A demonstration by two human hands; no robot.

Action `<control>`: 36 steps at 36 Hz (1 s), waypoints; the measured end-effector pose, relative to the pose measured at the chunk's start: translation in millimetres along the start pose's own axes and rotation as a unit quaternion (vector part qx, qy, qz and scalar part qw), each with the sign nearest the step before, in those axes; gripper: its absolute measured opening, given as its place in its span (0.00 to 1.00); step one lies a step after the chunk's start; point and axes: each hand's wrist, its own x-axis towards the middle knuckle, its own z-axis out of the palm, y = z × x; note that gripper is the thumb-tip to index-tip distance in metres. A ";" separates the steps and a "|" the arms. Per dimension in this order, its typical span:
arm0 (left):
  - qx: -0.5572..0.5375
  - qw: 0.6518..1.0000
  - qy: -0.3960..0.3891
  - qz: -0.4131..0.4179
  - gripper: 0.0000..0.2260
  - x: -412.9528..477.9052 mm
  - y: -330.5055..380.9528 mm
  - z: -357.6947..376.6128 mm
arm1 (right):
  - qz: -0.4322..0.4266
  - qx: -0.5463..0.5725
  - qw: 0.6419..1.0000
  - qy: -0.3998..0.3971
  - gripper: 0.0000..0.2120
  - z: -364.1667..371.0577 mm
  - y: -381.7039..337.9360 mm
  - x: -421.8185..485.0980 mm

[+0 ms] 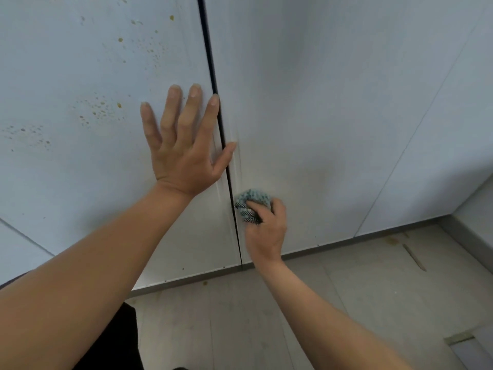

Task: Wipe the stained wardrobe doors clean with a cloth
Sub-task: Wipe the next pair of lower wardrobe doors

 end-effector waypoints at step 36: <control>0.025 0.998 -0.054 0.018 0.49 -69.5 1.6 1.9 | 0.402 0.019 0.880 0.253 0.14 -60.3 194.6 51.2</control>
